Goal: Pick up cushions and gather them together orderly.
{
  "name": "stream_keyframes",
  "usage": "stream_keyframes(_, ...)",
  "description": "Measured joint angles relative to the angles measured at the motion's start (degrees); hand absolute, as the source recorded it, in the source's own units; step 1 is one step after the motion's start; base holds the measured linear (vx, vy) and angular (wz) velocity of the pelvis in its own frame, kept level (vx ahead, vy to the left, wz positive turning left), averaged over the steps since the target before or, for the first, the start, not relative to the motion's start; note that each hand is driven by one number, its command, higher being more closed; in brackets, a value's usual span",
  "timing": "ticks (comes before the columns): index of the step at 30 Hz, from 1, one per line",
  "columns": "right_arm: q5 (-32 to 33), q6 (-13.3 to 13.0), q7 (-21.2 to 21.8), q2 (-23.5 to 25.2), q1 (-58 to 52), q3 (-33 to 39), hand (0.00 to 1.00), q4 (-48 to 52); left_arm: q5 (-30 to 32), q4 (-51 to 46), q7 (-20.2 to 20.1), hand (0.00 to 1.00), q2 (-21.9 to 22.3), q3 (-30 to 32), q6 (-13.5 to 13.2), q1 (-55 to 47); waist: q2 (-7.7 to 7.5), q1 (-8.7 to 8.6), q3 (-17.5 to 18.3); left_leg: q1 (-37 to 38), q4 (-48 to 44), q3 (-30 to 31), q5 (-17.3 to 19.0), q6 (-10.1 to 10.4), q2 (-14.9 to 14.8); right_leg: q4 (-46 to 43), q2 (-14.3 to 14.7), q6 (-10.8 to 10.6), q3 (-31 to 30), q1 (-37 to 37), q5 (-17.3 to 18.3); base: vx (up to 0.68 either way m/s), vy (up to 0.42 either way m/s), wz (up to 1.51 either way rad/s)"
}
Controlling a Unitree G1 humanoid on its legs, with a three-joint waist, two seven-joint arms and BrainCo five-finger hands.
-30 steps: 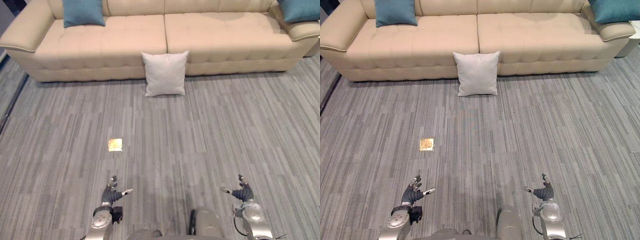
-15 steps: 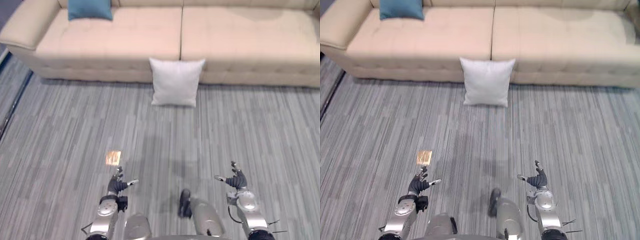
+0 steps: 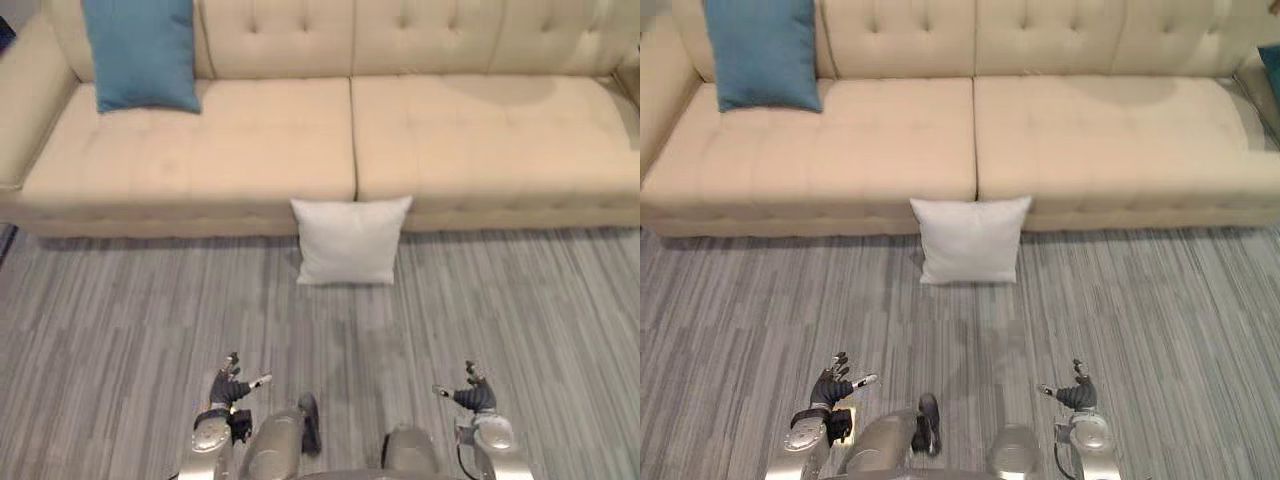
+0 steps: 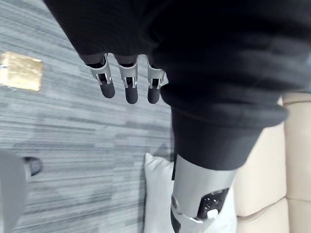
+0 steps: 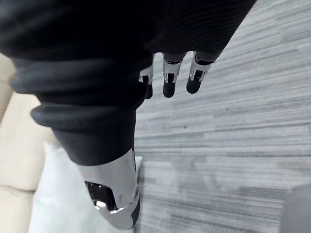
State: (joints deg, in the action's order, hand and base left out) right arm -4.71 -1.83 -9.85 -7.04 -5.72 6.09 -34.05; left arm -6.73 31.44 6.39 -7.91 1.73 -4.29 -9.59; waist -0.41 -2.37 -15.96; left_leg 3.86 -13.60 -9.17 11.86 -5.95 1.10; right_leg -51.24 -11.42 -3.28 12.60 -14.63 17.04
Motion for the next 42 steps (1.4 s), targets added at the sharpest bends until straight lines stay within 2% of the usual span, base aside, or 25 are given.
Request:
stream_keyframes(1, 0.02, -0.17, 0.00, -0.24, 0.28, 0.03, 0.00, -0.21, -0.42, 0.27, -0.02, 0.00, -0.18, -0.04, 0.02, 0.89, 0.07, -0.24, -0.24, 2.86, 1.78, 1.15, 0.30, 0.28, -0.28, 10.77, 1.67, 0.23, 1.86, -3.34, -0.49, 0.53, -0.027, 0.52)
stream_keyframes(2, 0.03, -0.14, -0.01, -0.35, 0.25, 0.19, 0.00, -0.40, -0.44, 0.27, -0.03, 0.00, -0.19, -0.07, 0.00, 1.20, 0.03, -0.42, -0.26, 3.66, 2.13, 1.49, 0.50, 0.64, -0.49, 16.52, 2.47, 0.40, 2.26, -4.26, -1.64, 0.54, -0.067, 0.68)
stream_keyframes(3, 0.06, -0.05, -0.01, -0.41, 0.23, 0.50, 0.00, -0.50, -0.44, 0.29, -0.04, 0.00, -0.15, -0.12, 0.00, 1.34, 0.03, -0.69, -0.28, 5.06, 2.92, 1.75, 1.01, 1.51, -0.89, 25.04, 3.59, 0.46, 2.39, -4.81, -5.12, 0.67, -0.125, 0.85)
stream_keyframes(4, 0.06, 0.03, -0.04, -0.24, -1.40, 0.85, 0.00, -0.49, -0.38, 0.30, -0.06, 0.00, -0.64, -0.56, -0.02, 0.65, -1.05, -1.13, 0.15, 7.89, 3.88, 2.40, 3.56, 5.82, -0.74, 37.46, 5.03, 1.54, 1.93, -4.56, -14.58, 0.56, -0.110, 0.84)
stream_keyframes(5, 0.06, 0.08, -0.02, -0.24, -2.10, 0.85, 0.00, -0.56, -0.35, 0.55, -0.07, 0.00, -0.87, -0.84, 0.01, 0.53, -1.63, -1.37, 0.43, 9.24, 3.78, 2.90, 4.93, 7.38, -0.73, 38.01, 5.13, 2.86, 0.81, -4.58, -20.84, 0.69, -0.182, 0.75)
stream_keyframes(6, 0.06, 0.55, 0.00, -1.21, -1.87, 1.06, 0.00, -1.44, -0.26, 2.65, -0.11, 0.00, 0.17, -1.13, 0.23, 0.60, -0.13, -1.37, 0.66, 10.89, 3.38, 3.34, 5.92, 9.10, -2.41, 33.61, 5.91, 5.82, 0.65, -5.09, -22.93, 0.45, -0.158, 0.29)
stream_keyframes(8, 0.06, 0.62, 0.03, -1.33, -0.97, 1.10, 0.00, -0.70, 0.14, 2.88, -0.18, 0.00, 0.34, -1.35, 0.24, 0.59, 0.33, -1.58, 1.13, 8.22, -2.38, 3.30, 4.60, 11.47, -3.97, 31.88, 6.26, 6.18, 1.79, -5.50, -18.85, 0.49, -0.198, 0.17)
stream_keyframes(9, 0.09, 0.57, 0.05, -1.52, -0.62, 1.15, 0.00, -0.32, 0.21, 2.86, -0.29, 0.00, 0.57, -1.56, 0.24, 1.35, 0.41, -1.68, 0.92, 3.14, -12.86, 2.39, 2.42, 15.07, -5.19, 32.60, 6.67, 6.72, 2.06, -4.32, -17.50, 0.49, -0.233, 0.17)
stream_keyframes(10, 0.21, 0.65, 0.04, -1.67, -0.36, 1.06, 0.00, -0.48, 0.20, 2.84, -0.32, 0.00, 1.07, -1.45, 0.21, 1.60, 0.84, -1.17, 0.54, -2.40, -24.89, 0.90, 0.65, 16.86, -8.62, 36.06, 8.26, 7.17, 2.34, -0.26, -17.41, 0.56, -0.241, 0.07)
stream_keyframes(12, 0.89, 0.56, -0.02, -1.32, -0.67, 1.25, 0.00, 0.19, 0.12, 2.88, -0.38, 0.00, 1.21, -1.48, 0.20, 1.60, 0.77, -0.32, 0.31, -6.38, -33.18, -1.85, 2.31, 14.10, -12.40, 40.71, 10.26, 7.49, 2.32, 6.30, -17.35, 0.51, -0.173, -0.23)
stream_keyframes(13, 1.38, 0.16, -0.02, -1.41, -0.65, 2.06, 0.00, 0.54, 0.12, 2.74, -0.40, 0.00, 1.65, -1.47, 0.12, 2.07, 0.51, 0.20, 0.26, -8.31, -31.39, -2.81, 3.33, 12.36, -12.46, 42.67, 10.40, 7.51, 1.90, 8.99, -17.31, 0.38, -0.100, -0.28)
stream_keyframes(14, 1.54, 0.05, -0.07, -1.46, -0.47, 2.68, 0.00, 0.67, 0.13, 2.54, -0.42, 0.00, 1.90, -1.45, -0.02, 2.13, 0.37, 0.22, 0.20, -9.49, -28.82, -3.01, 3.58, 11.94, -12.21, 43.55, 10.39, 7.51, 1.43, 9.83, -17.31, 0.33, -0.055, -0.38)
stream_keyframes(16, 1.87, -0.07, -0.28, -1.77, 0.78, 4.04, 0.00, 0.34, 0.18, 2.71, -0.53, 0.00, 2.13, -1.31, 0.21, 2.02, 0.68, 0.47, -0.02, -11.82, -14.44, -1.46, 3.22, 12.00, -10.87, 44.93, 10.72, 6.97, -0.75, 10.88, -17.02, 0.27, 0.002, -0.62)
stream_keyframes(18, 1.88, -0.05, -0.28, -2.17, 0.92, 4.28, 0.00, -0.03, 0.15, 2.87, -0.53, 0.00, 2.25, -1.29, 0.27, 1.94, 1.79, 0.59, -0.28, -11.91, -7.55, -0.87, 0.82, 12.72, -10.90, 44.81, 11.59, 6.13, -2.22, 11.10, -16.49, 0.19, 0.096, -0.60)
stream_keyframes(19, 1.87, 0.00, -0.30, -2.91, 0.73, 4.29, 0.00, -0.04, 0.09, 2.89, -0.53, 0.00, 2.59, -1.28, 0.24, 2.06, 3.42, 0.12, -0.53, -11.92, -4.25, 0.00, -3.80, 11.90, -11.34, 44.21, 12.71, 5.14, -3.26, 11.00, -15.84, 0.19, 0.191, -0.64)
stream_keyframes(20, 1.85, 0.01, -0.39, -3.17, 0.91, 4.29, 0.00, -0.47, 0.09, 2.98, -0.55, 0.00, 2.65, -1.20, 0.24, 2.42, 3.94, 0.15, -0.75, -11.77, -3.43, -0.19, -4.58, 12.02, -11.61, 43.56, 13.17, 4.35, -4.46, 10.48, -15.28, 0.17, 0.212, -0.55)
stream_keyframes(23, 1.83, 0.24, -0.86, -2.95, 0.82, 4.11, 0.00, -0.75, 0.09, 2.95, -0.53, 0.00, 1.80, -0.97, 0.11, 4.46, 2.36, 0.14, -0.94, -11.69, -0.68, -3.49, -4.99, 11.42, -9.23, 41.30, 10.29, 2.43, -6.87, 6.93, -14.17, 0.10, 0.194, -0.33)
stream_keyframes(25, 1.83, 0.42, -1.83, -2.88, 2.61, 4.06, 0.00, -2.24, 0.06, 2.93, -0.14, 0.00, 0.33, 0.01, 0.07, 4.62, 1.70, 0.11, -1.54, -12.43, -1.33, -5.87, -4.14, 10.16, -8.50, 39.47, 9.43, 1.33, -9.27, 4.44, -13.55, 0.06, 0.162, -0.48)
stream_keyframes(27, 1.82, 0.44, -2.75, -3.03, 5.06, 4.12, 0.00, -3.73, -0.26, 2.89, 0.25, 0.00, -0.74, 1.36, 0.03, 5.41, 1.34, 0.17, -2.29, -14.28, -3.55, -7.08, -3.20, 9.14, -8.75, 37.38, 9.37, 1.28, -10.08, 1.99, -13.51, 0.01, 0.096, -0.40)
stream_keyframes(30, 1.88, 0.48, -4.81, -3.91, 10.95, 4.26, 0.00, -5.69, -1.74, 2.92, 1.71, 0.00, -3.64, 2.36, -0.46, 10.08, 1.11, 0.45, -6.45, -20.46, -12.50, -8.13, -0.58, 8.03, -10.49, 29.24, 9.34, 0.75, -10.44, -5.05, -12.86, -0.09, 0.052, -0.29)
stream_keyframes(32, 1.92, 0.48, -5.79, -4.73, 12.64, 4.39, 0.00, -5.52, -2.76, 2.92, 2.90, 0.00, -4.45, 2.61, -1.05, 12.75, 1.12, 0.57, -8.17, -24.31, -17.58, -8.13, 2.25, 7.68, -11.26, 23.54, 8.86, 0.93, -9.73, -9.61, -10.57, -0.18, 0.045, -0.15)
stream_keyframes(33, 2.09, 0.55, -6.88, -5.09, 14.03, 4.91, 0.00, -5.52, -3.65, 3.06, 3.92, 0.00, -4.89, 2.97, -1.40, 15.57, 0.81, 0.78, -8.82, -28.98, -22.10, -8.06, 4.94, 7.09, -11.84, 18.89, 8.08, 1.11, -8.81, -14.38, -7.56, -0.25, 0.017, -0.10)
stream_keyframes(34, 2.47, 0.66, -7.52, -5.47, 15.58, 4.88, 0.00, -5.50, -4.63, 3.43, 4.80, 0.00, -4.98, 3.18, -1.68, 18.16, 0.92, 1.20, -9.28, -33.50, -26.23, -7.85, 6.39, 6.72, -12.69, 15.59, 7.83, 1.38, -8.36, -18.84, -6.60, -0.25, 0.010, -0.10)
stream_keyframes(38, 3.24, 1.05, -9.18, -5.93, 24.11, 4.77, 0.00, -5.33, -7.38, 4.09, 6.61, 0.00, -4.99, 3.44, -2.22, 27.94, 0.89, 1.21, -12.26, -48.22, -36.18, -6.46, 8.59, 5.54, -14.47, 6.85, 7.16, 2.10, -7.60, -32.81, -5.30, -0.21, -0.011, -0.03)
stream_keyframes(42, 4.96, 1.23, -11.40, -8.37, 37.62, 4.69, 0.00, -4.26, -10.11, 2.34, 8.64, 0.00, -4.68, 3.40, -2.88, 40.65, 1.00, 1.67, -15.43, -66.05, -45.83, -5.66, 9.21, 4.07, -16.03, -2.54, 6.34, 2.58, -7.90, -50.68, -4.93, -0.14, -0.028, -0.03)
